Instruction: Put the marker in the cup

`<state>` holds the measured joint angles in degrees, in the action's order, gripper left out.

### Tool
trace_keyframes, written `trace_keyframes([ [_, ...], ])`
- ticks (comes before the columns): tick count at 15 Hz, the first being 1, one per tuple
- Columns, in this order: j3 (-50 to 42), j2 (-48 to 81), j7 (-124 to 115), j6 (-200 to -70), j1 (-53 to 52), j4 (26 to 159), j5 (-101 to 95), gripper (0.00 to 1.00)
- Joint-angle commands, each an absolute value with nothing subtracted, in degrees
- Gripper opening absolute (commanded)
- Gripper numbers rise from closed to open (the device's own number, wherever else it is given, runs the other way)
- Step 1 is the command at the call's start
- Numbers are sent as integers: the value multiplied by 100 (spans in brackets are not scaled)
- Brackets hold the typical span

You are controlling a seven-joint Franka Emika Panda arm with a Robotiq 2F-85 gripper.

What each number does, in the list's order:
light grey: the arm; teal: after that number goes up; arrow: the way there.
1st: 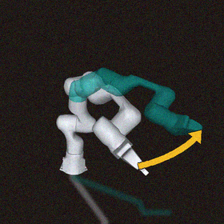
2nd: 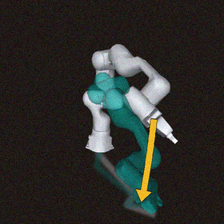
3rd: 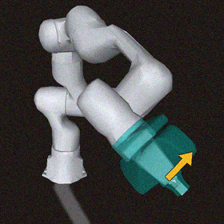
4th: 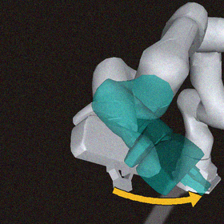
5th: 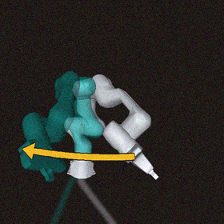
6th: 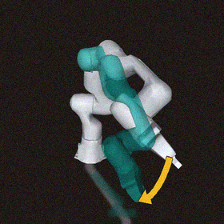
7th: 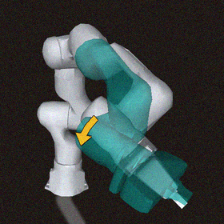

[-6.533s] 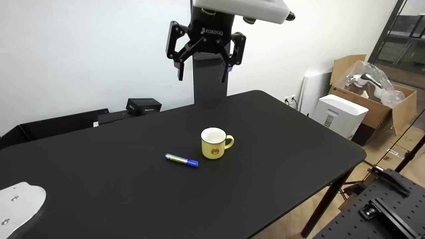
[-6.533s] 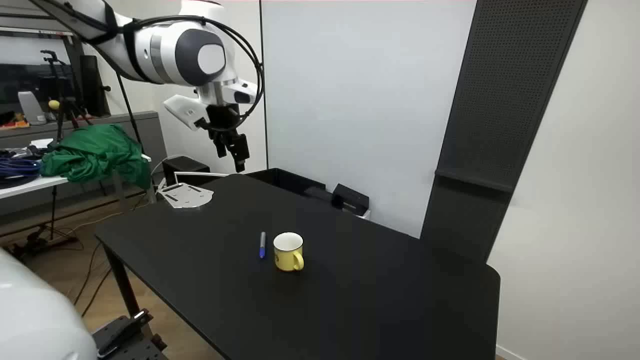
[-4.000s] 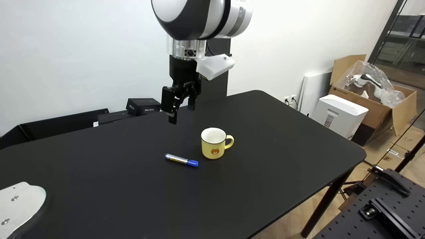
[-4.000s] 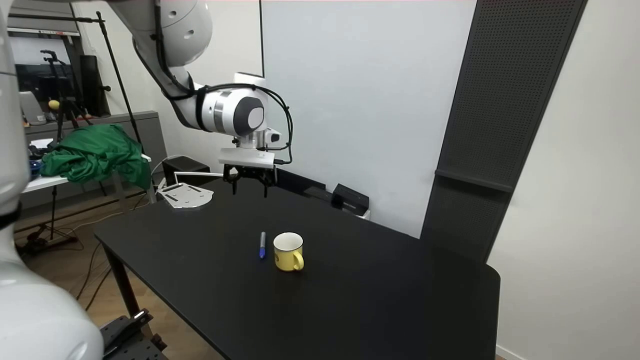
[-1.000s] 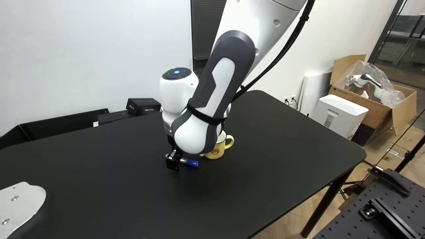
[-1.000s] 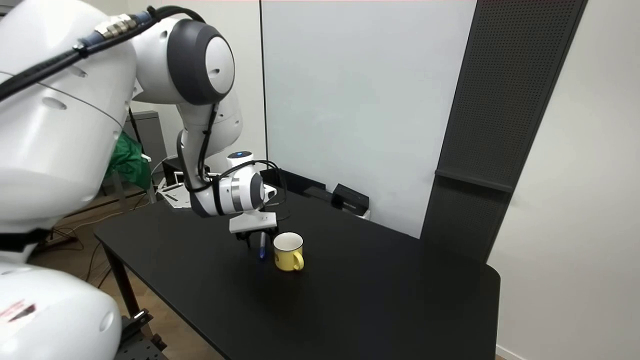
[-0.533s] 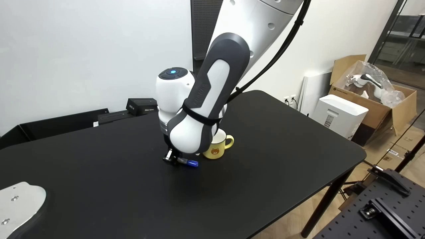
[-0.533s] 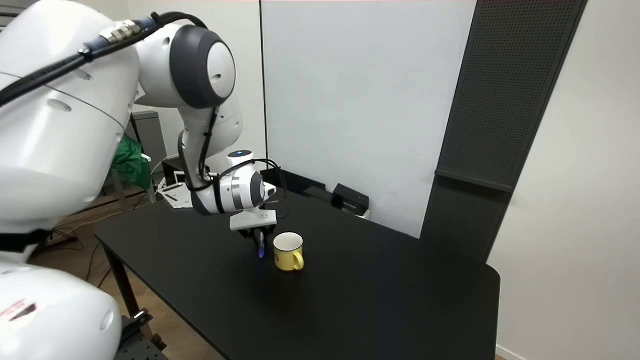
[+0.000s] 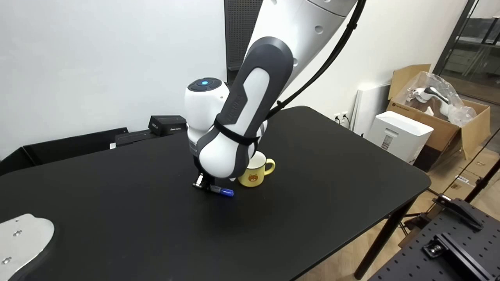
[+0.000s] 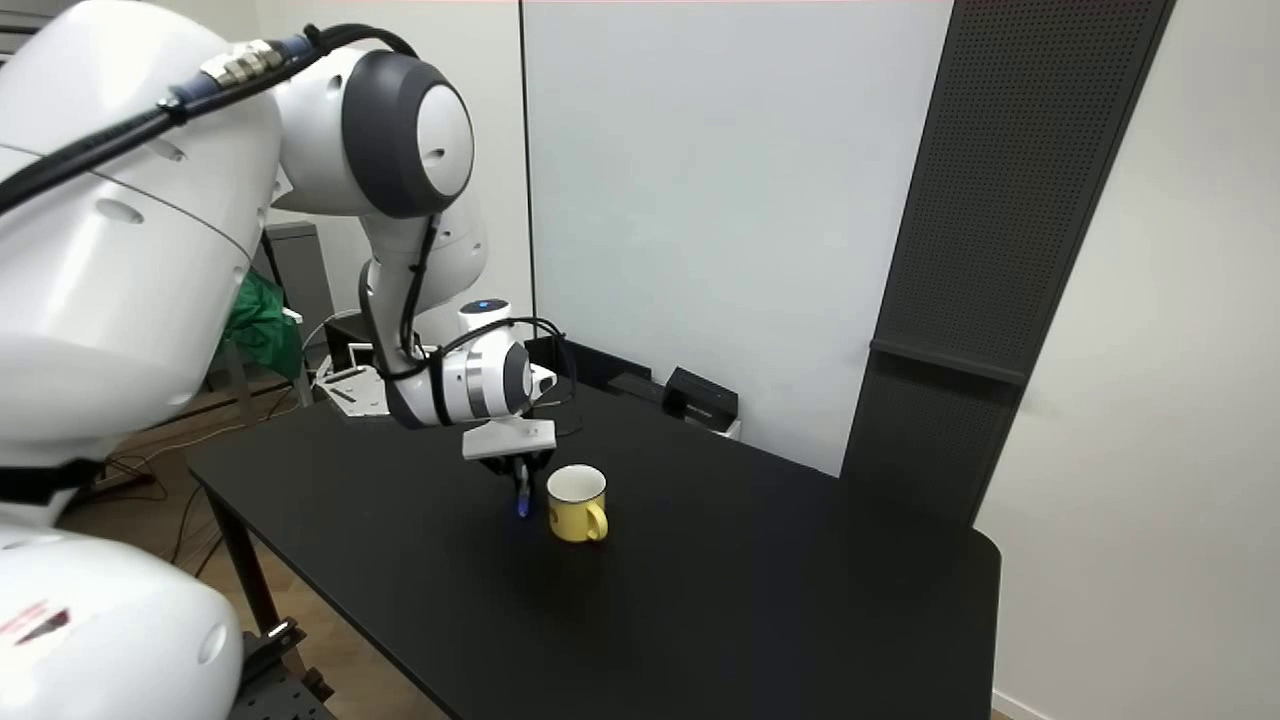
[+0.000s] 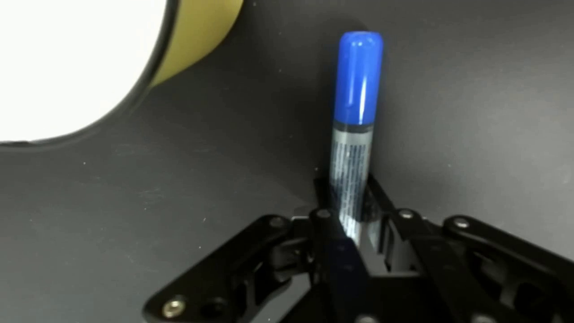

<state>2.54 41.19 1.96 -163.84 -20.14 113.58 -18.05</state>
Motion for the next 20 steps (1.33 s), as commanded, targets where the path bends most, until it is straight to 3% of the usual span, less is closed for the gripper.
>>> trace_keyframes([
  [1,391,3622,354,-15825,-1854,11542,-1644,5],
  [11,657,1540,454,-12916,-1364,11610,-1154,5],
  [15,575,1354,394,-11767,-1061,11373,-823,5],
  [20,510,1703,373,-11357,-730,11183,-575,5],
])
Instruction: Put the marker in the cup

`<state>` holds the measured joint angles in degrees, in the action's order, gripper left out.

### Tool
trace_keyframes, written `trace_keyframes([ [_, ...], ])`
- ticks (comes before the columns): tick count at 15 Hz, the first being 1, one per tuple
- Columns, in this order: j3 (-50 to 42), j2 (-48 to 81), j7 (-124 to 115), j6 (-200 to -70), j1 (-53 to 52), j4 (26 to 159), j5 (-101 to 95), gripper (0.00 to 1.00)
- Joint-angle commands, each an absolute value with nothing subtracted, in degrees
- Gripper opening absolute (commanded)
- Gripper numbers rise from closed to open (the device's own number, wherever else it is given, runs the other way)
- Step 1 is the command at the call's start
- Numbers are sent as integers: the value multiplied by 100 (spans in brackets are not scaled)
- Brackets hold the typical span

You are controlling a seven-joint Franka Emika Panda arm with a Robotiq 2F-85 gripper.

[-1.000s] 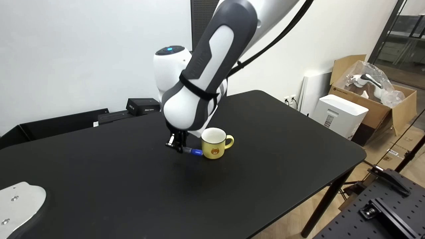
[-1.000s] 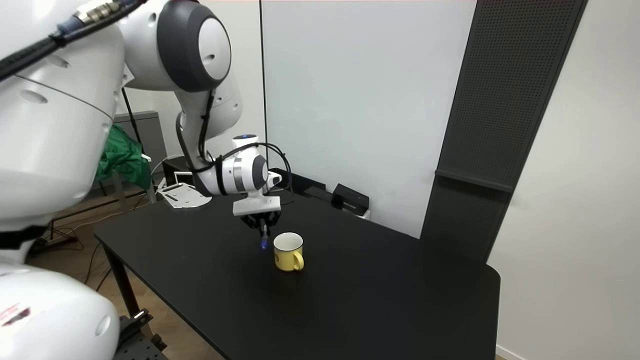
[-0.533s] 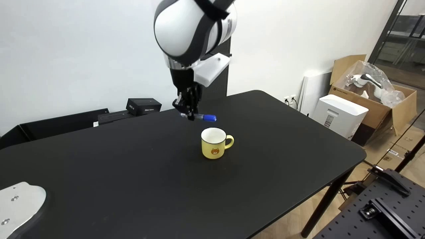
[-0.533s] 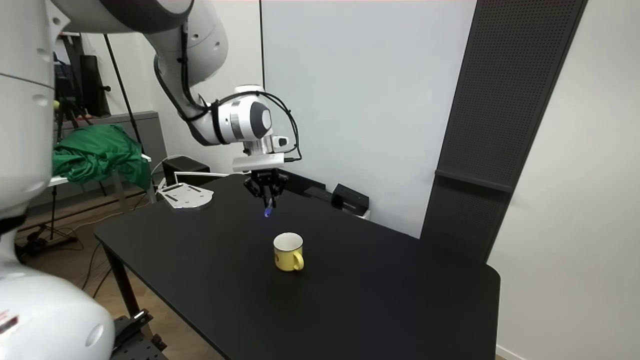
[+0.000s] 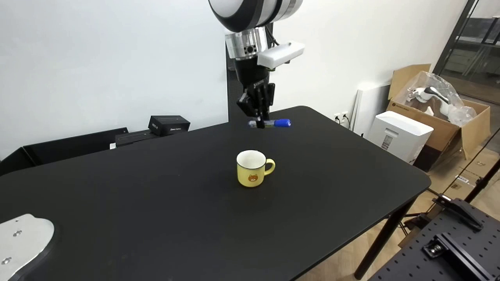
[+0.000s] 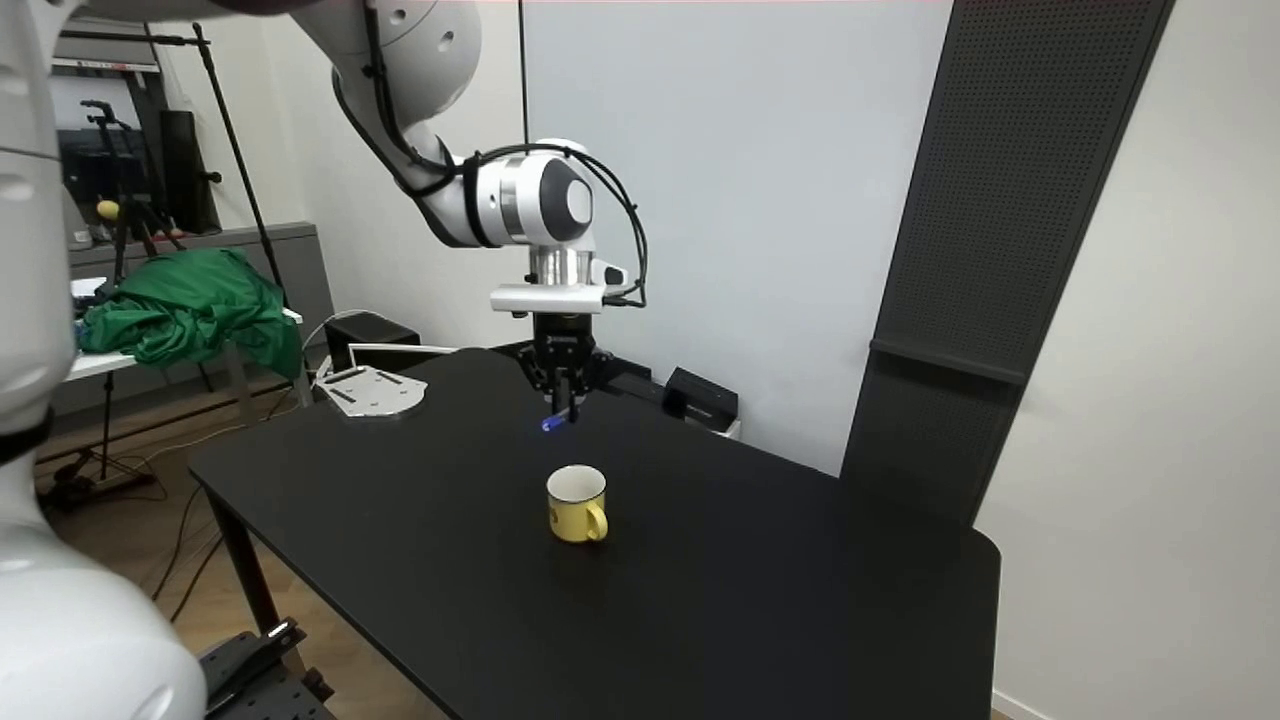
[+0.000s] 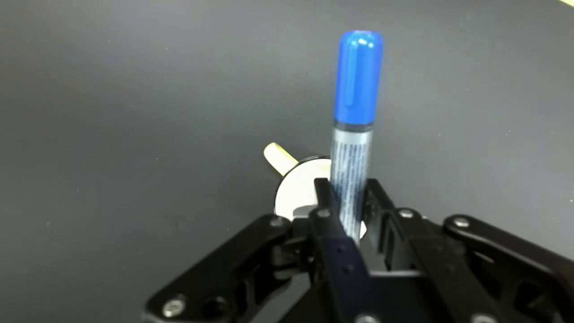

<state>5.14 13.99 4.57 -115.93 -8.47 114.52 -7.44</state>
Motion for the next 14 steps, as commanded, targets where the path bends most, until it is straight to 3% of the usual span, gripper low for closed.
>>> trace_keyframes([
  [1,513,1799,371,-11337,-695,11148,-514,5],
  [14,490,3081,-185,-10965,-671,10246,296,5],
])
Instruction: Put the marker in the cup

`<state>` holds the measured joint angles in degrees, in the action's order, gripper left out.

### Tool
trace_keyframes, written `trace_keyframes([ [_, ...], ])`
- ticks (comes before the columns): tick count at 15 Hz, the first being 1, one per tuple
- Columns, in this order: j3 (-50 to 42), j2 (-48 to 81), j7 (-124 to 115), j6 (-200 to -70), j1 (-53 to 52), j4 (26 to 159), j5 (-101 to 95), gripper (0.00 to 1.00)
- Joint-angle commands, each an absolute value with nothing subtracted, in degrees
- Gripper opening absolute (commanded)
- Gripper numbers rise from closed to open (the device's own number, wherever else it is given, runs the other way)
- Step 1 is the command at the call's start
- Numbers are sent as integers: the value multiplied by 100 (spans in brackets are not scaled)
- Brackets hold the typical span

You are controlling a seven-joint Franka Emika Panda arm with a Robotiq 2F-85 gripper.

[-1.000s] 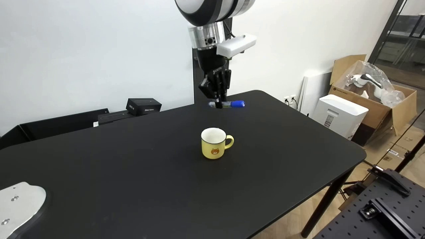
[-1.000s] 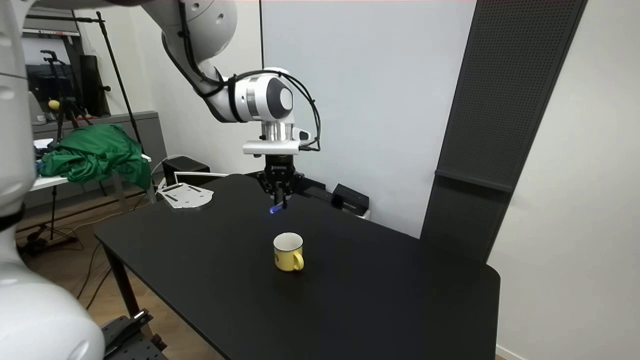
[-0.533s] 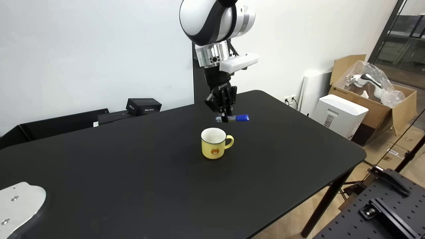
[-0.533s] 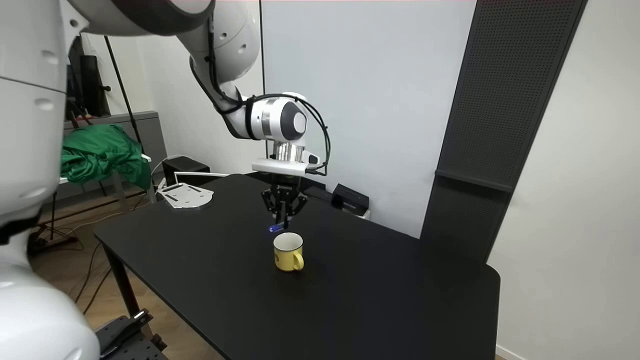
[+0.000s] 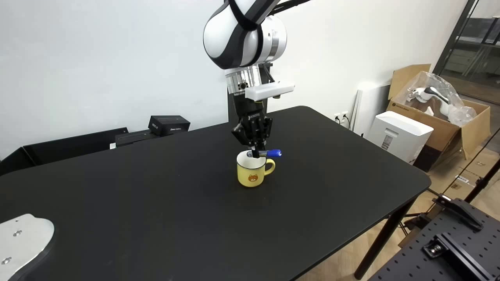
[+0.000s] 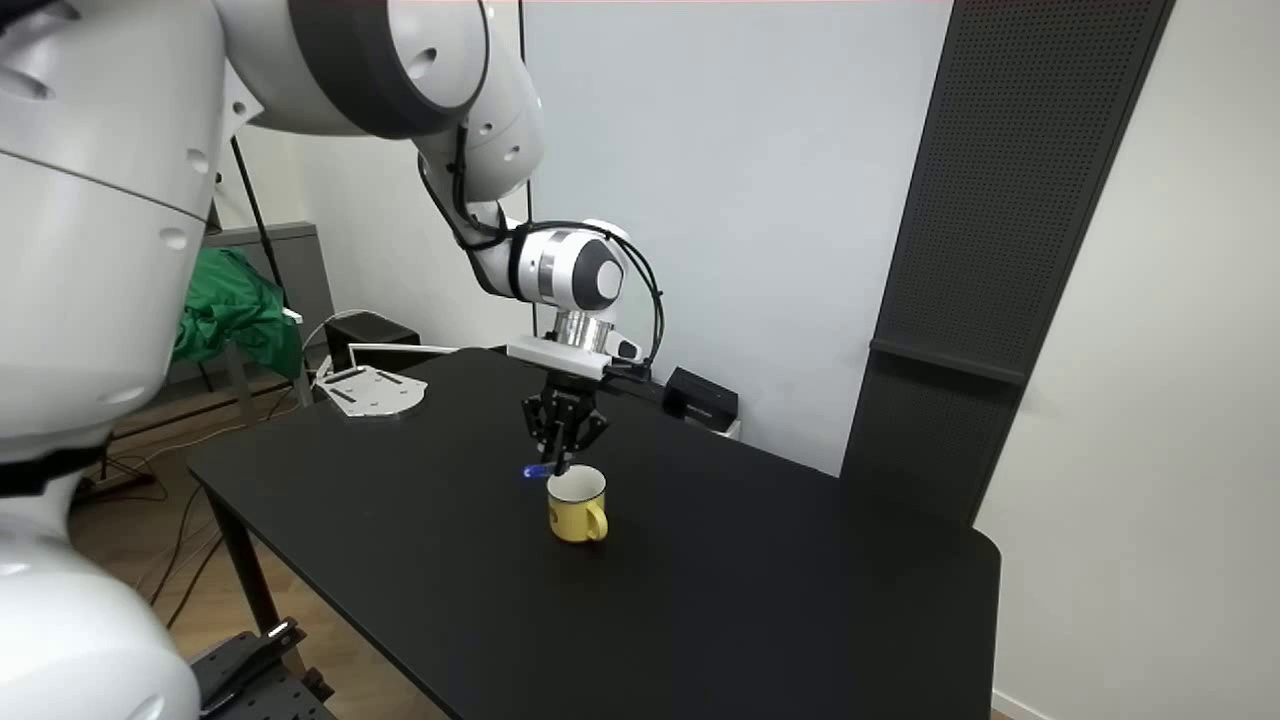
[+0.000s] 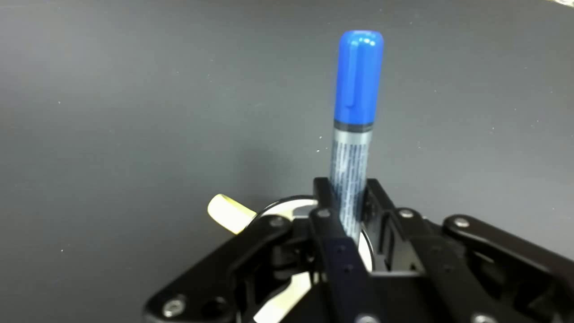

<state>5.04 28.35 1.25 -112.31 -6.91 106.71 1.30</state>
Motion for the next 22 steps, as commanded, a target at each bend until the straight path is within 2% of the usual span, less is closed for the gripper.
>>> trace_keyframes([
  [1,483,3146,-211,-10963,-659,10179,343,5],
  [15,419,3758,-192,-10617,-382,9534,793,5],
  [16,418,3780,-184,-10604,-364,9505,802,46],
  [18,412,3828,-186,-10592,-342,9447,818,52],
  [22,419,3892,-176,-10623,-318,9374,910,80],
])
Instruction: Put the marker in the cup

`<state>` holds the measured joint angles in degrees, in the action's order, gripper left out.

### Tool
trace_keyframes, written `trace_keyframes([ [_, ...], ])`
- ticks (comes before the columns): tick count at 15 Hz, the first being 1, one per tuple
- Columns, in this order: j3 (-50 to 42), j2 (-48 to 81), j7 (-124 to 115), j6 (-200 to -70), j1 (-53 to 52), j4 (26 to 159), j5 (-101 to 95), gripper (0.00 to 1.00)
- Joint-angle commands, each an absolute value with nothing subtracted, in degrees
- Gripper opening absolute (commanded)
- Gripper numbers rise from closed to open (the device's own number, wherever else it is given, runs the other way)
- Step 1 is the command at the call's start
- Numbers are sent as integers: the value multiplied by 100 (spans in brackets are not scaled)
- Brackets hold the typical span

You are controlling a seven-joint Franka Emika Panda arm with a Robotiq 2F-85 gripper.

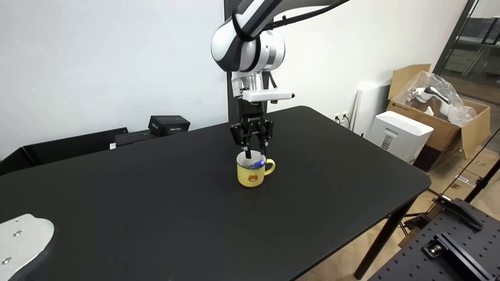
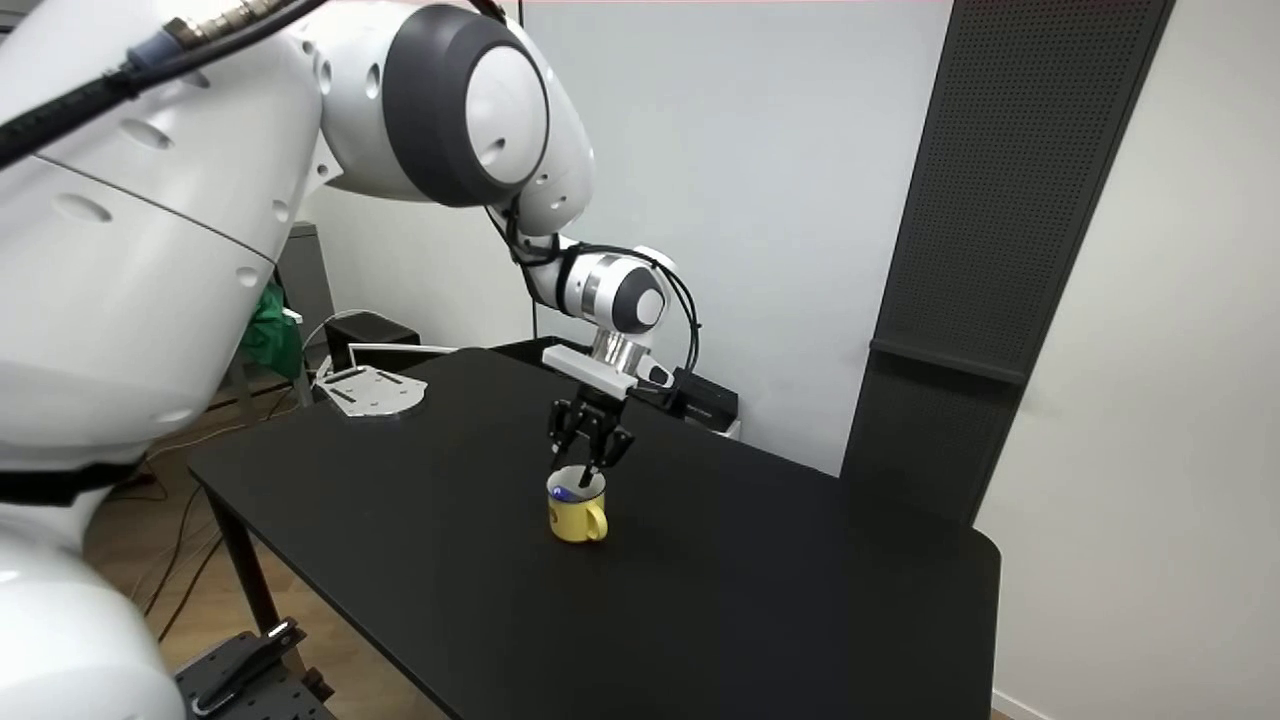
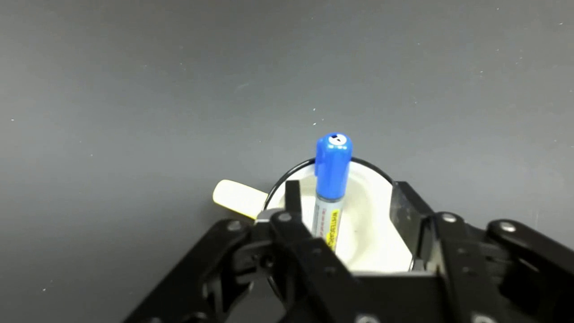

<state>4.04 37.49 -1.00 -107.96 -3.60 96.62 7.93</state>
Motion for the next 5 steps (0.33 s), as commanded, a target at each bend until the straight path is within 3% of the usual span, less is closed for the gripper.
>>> trace_keyframes([
  [1,424,3881,-167,-10662,-321,9384,922,86],
  [3,446,3734,-116,-10885,-365,9509,902,98],
  [5,457,3521,-75,-11182,-455,9688,780,100],
])
